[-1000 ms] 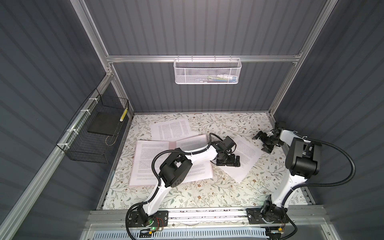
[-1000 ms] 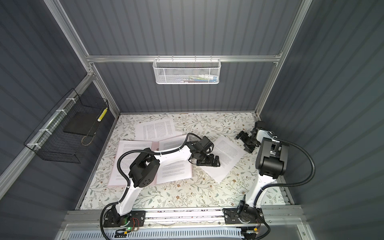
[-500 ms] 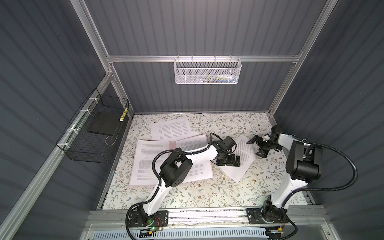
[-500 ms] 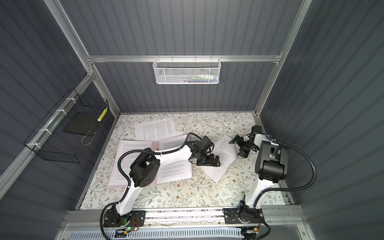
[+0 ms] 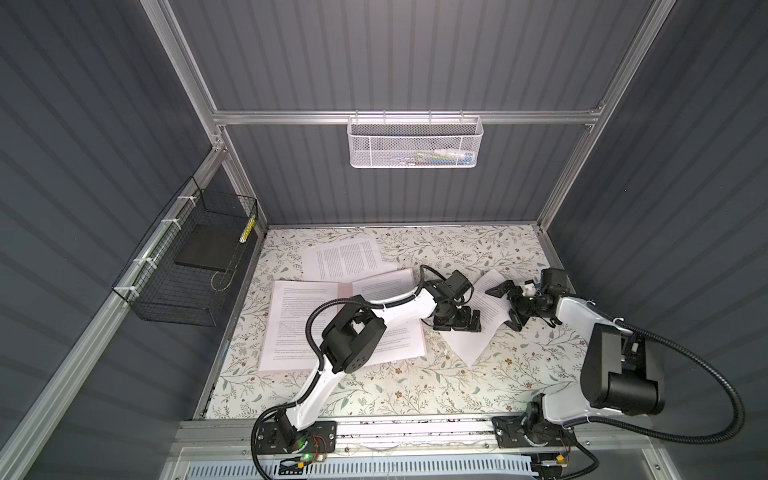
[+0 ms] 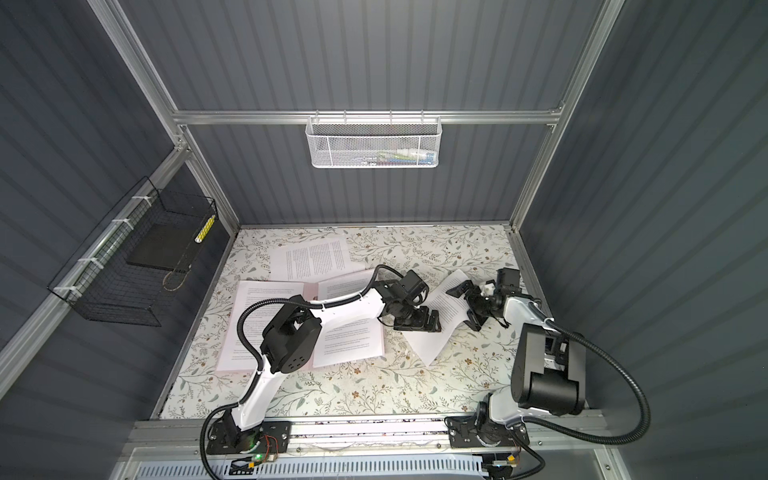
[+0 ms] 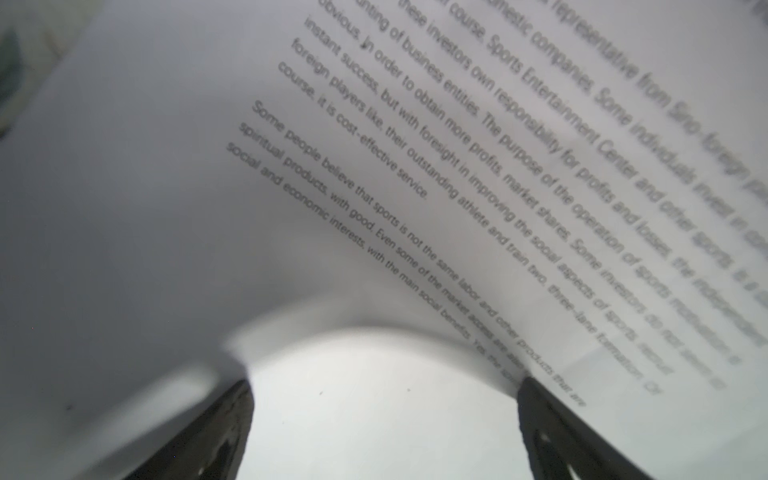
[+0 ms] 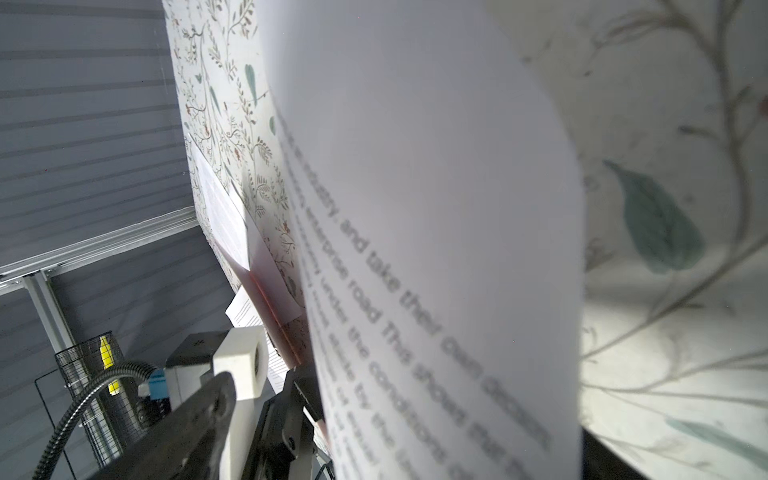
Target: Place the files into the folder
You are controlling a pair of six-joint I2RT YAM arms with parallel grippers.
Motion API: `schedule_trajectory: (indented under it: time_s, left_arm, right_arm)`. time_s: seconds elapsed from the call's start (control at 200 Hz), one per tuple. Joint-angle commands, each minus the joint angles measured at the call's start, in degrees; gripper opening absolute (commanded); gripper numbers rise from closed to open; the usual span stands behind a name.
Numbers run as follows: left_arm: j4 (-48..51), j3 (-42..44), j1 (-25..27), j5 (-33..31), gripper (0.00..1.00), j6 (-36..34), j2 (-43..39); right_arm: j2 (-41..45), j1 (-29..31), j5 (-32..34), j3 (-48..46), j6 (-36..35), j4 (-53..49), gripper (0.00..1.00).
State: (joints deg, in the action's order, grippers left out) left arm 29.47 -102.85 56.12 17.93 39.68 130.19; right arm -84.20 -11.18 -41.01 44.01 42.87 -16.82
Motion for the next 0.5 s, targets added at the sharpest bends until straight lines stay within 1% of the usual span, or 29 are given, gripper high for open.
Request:
schedule_trajectory:
  time_s: [0.0, 0.155, 0.215, 0.34, 0.47, 0.495]
  left_arm:
    - [3.39, 1.52, -0.04, -0.45, 1.00, -0.02, 4.98]
    - [2.81, 2.45, -0.03, -0.35, 1.00, 0.09, 4.85]
    - [2.89, 2.71, 0.00, -0.17, 1.00, 0.04, 4.73]
    - [2.25, 3.93, -0.02, -0.27, 1.00, -0.09, 3.71]
    - [2.41, 4.39, -0.03, -0.38, 1.00, -0.18, 3.19]
    - [2.35, 4.49, -0.03, -0.48, 1.00, -0.12, 3.02]
  right_arm:
    - [4.80, 1.24, 2.50, -5.28, 8.22, 6.78, 0.99]
    - [9.94, 4.03, 5.10, -11.65, 12.88, 12.46, 0.99]
    - [11.26, 4.76, 6.44, -12.54, 13.08, 13.03, 0.99]
    - [9.98, 4.70, 9.24, -12.74, 11.71, 13.72, 0.99]
    - [9.97, 4.68, 11.59, -14.38, 14.05, 15.62, 0.99]
    - [10.57, 4.70, 12.09, -15.15, 14.73, 16.41, 0.97]
